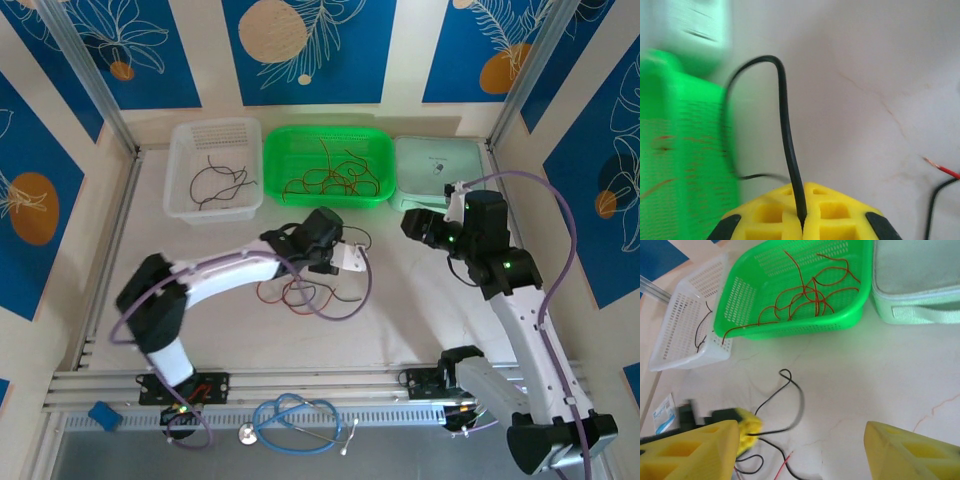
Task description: Untangle the cables
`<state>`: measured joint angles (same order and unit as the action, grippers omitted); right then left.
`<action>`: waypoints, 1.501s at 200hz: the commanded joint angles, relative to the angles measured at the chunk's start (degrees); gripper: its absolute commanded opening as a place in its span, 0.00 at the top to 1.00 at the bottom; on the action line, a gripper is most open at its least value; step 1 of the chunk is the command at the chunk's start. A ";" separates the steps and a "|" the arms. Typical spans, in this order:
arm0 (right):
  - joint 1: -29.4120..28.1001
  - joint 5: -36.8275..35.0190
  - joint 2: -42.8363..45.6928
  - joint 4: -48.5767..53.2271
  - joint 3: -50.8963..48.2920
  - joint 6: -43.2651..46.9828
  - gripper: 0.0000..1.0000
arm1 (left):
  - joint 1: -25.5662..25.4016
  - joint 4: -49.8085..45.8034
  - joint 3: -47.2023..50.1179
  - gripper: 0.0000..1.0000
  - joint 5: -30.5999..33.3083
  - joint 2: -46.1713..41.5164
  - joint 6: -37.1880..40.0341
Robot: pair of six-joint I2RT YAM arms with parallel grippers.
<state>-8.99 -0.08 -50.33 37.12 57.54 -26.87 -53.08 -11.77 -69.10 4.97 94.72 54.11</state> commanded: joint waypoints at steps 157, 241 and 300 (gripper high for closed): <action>-2.18 16.06 -2.34 -13.22 -15.08 -16.01 0.31 | -0.32 -17.81 -14.45 1.00 4.83 -16.92 -44.18; -8.78 11.61 -5.30 -12.43 -14.14 -15.31 0.32 | 5.49 -38.55 -32.58 1.00 9.64 -11.32 -62.56; -11.63 10.55 -7.62 -12.23 -12.69 -15.12 0.32 | 19.23 -40.73 -35.57 1.00 0.56 -11.09 -71.43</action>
<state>-19.35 11.31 -57.14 24.47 42.87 -42.24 -38.89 -50.26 -102.67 10.72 83.46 -12.29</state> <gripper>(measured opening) 0.681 0.050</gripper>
